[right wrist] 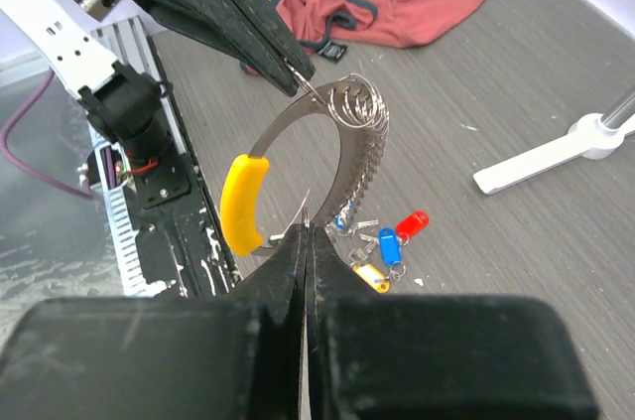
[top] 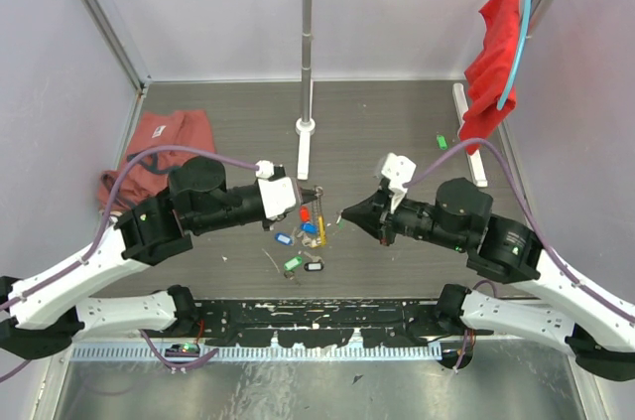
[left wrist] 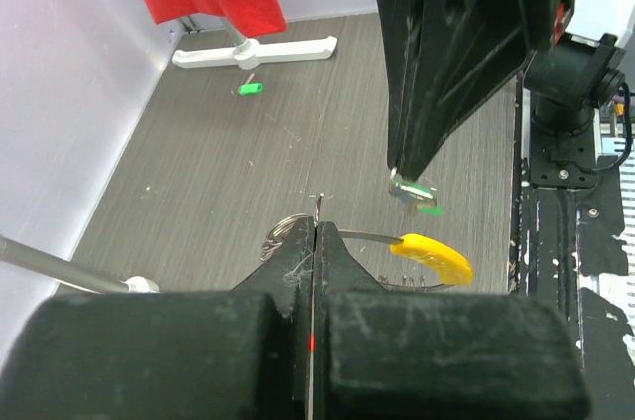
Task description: Put the keys on the keyring
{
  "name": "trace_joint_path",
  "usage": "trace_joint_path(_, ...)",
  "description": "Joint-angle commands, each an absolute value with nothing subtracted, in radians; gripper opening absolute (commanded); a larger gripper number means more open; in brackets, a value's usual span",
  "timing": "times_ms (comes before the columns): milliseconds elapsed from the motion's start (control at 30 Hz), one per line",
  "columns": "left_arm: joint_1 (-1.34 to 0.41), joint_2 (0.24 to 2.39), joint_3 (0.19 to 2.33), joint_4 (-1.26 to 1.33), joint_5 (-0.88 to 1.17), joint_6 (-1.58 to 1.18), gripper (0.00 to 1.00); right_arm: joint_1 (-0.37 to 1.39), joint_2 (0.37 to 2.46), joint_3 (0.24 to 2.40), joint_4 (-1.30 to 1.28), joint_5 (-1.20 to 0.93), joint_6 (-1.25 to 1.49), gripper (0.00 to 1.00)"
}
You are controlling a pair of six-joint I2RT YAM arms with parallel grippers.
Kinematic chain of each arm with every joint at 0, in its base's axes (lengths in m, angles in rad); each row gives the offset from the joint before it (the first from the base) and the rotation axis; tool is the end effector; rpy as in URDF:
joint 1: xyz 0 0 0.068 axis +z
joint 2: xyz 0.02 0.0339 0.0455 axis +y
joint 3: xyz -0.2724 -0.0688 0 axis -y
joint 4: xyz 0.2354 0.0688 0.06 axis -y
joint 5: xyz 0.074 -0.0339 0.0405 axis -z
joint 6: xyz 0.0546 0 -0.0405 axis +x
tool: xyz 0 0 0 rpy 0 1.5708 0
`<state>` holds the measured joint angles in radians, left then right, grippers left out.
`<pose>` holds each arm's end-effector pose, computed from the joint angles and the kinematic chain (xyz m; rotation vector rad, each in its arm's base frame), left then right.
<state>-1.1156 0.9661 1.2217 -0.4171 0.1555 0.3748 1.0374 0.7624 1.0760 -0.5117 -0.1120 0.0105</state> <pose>0.0821 -0.1869 0.4346 1.2900 1.2248 -0.6752 0.0731 0.1359 0.4061 -0.9810 1.5670 0.8466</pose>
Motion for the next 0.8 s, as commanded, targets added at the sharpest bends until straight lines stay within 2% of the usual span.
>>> trace_joint_path(0,-1.127,0.957,1.237,-0.355,0.108,0.382,0.00,1.036,0.725,1.046,-0.392,-0.078,0.034,0.01)
trace_joint_path(233,-1.129,0.908,1.154,-0.303,0.026,0.393,0.00,1.036,0.772,1.025,-0.304,-0.185,0.044,0.01)
trace_joint_path(600,-1.129,0.859,1.091,-0.269,-0.043,0.390,0.00,1.028,0.840,0.996,-0.206,-0.108,0.130,0.01)
trace_joint_path(700,-1.129,0.857,1.086,-0.266,-0.063,0.396,0.00,0.944,0.857,0.989,-0.195,-0.181,0.154,0.01)
trace_joint_path(767,-1.129,0.851,1.080,-0.260,-0.073,0.399,0.00,0.789,0.862,0.971,-0.180,-0.301,0.188,0.01)
